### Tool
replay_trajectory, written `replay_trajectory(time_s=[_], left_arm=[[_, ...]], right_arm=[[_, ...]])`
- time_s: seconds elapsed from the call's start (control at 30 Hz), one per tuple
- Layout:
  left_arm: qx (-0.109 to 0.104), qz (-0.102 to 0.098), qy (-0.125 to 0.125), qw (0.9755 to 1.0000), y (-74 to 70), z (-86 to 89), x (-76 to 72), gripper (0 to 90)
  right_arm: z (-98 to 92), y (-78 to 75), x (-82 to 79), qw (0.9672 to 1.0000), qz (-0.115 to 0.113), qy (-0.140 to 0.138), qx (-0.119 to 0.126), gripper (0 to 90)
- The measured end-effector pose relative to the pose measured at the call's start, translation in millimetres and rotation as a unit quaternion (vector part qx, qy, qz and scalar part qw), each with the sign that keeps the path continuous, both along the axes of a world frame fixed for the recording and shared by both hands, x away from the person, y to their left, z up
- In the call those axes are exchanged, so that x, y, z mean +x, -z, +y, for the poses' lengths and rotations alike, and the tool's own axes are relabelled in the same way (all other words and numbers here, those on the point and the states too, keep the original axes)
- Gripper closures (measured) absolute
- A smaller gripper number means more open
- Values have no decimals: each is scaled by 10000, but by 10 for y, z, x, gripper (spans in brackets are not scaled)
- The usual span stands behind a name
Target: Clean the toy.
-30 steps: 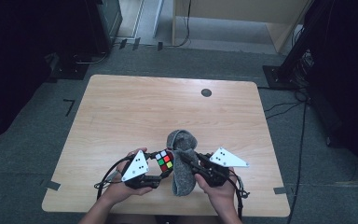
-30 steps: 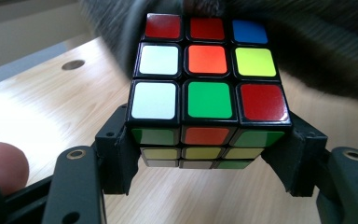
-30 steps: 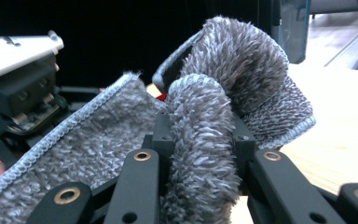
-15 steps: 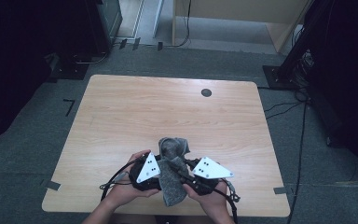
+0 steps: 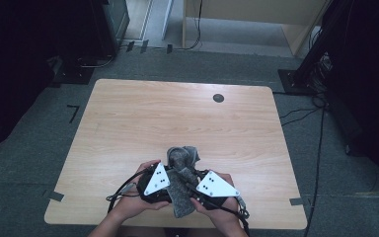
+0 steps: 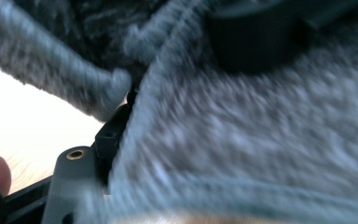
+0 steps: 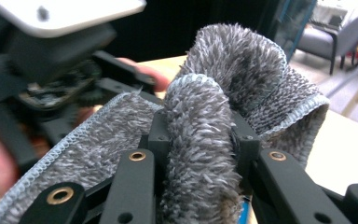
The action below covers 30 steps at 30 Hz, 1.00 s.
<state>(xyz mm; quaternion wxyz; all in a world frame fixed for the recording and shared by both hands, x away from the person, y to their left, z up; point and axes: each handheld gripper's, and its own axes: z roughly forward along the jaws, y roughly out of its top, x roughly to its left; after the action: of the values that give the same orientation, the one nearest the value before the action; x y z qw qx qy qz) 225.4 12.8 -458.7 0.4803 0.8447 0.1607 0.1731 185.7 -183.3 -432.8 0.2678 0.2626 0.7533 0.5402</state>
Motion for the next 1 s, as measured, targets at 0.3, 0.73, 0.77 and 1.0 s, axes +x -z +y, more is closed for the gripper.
replay_trajectory(time_s=[0.3,0.73,0.77,1.0], left_arm=[[-59,-83,-17,9999,-44,-11,-23,340],[-127,-74,60,9999,-52,-33,-59,341],[-128,-81,63,9999,-55,-34,-60,341],[-3,-114,37,9999,-30,-37,-56,341]], right_arm=[[-193,-3,88,9986,150,480,175,689],[-200,-24,83,9976,191,647,150,689],[-225,-27,89,9971,248,681,223,689],[58,-34,-57,9999,2,159,-32,680]])
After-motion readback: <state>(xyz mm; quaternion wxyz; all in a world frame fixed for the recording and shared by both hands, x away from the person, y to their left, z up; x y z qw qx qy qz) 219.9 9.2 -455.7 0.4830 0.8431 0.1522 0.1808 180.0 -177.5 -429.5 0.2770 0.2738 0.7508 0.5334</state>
